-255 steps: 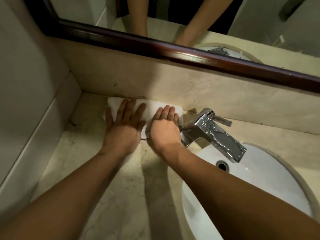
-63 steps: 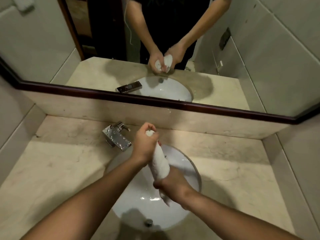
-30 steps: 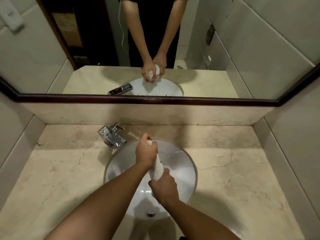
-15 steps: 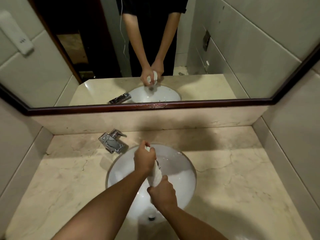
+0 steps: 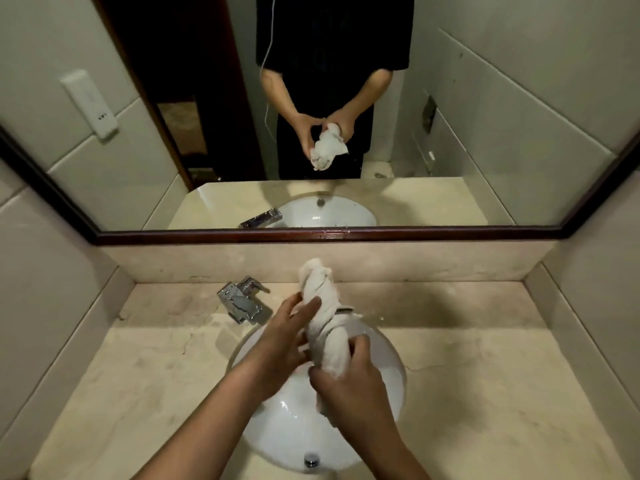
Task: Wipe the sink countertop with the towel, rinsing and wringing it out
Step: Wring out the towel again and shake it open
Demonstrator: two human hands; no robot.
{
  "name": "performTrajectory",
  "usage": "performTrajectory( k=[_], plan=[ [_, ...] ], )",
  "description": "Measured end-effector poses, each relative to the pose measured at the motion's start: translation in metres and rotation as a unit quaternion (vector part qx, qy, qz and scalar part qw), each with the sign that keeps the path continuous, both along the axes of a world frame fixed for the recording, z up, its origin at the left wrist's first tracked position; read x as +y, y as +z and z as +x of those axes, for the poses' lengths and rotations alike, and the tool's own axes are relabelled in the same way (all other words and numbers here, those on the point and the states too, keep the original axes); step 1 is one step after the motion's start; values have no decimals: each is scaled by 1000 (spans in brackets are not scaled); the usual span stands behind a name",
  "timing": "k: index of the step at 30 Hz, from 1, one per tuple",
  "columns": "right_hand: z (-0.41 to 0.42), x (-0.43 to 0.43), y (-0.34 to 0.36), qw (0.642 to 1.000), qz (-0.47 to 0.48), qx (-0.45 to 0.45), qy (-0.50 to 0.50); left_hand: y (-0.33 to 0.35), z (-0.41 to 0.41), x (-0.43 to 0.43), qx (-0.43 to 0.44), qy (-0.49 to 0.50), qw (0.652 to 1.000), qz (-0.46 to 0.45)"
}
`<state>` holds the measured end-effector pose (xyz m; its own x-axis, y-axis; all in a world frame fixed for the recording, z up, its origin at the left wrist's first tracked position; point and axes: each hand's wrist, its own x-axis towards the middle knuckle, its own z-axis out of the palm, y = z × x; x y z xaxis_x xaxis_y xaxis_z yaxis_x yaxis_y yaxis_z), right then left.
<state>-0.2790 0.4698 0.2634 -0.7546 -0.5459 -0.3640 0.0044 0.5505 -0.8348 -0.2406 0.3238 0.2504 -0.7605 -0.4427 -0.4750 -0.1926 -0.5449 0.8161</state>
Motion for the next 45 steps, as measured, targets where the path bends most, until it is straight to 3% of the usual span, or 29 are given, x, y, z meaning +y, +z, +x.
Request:
performTrajectory(
  k=[4,9,12,15,18,20,25,28,34,40,43,45],
  plan=[
    [29,-5,14,993,-95,-51,43,25,14,-8,4,98,993,-70],
    [46,-18,42,978,-174,-108,-35,46,72,-45,137,79,984,85],
    [63,-34,61,970,-198,-140,-27,56,103,-62,128,31,984,122],
    [83,-58,79,971,-211,-104,-30,54,122,-79,89,-15,995,41],
    [96,-75,87,975,-205,-82,-17,46,130,-89,22,47,997,-52],
    [101,-78,89,971,-220,-96,-21,42,133,-90,61,104,993,-15],
    [97,-67,89,928,-292,-225,-64,50,146,-104,149,158,956,198],
    [95,-63,82,898,-328,-285,-76,57,156,-115,190,139,947,216],
    [96,-69,70,940,-232,-246,-35,50,158,-107,157,89,980,88],
    [102,-78,56,937,-222,-269,-5,46,179,-114,172,117,975,75],
    [107,-89,45,945,-228,-231,-28,46,185,-116,176,133,972,81],
    [108,-98,43,931,-266,-246,-56,42,190,-119,147,121,975,113]
  ],
)
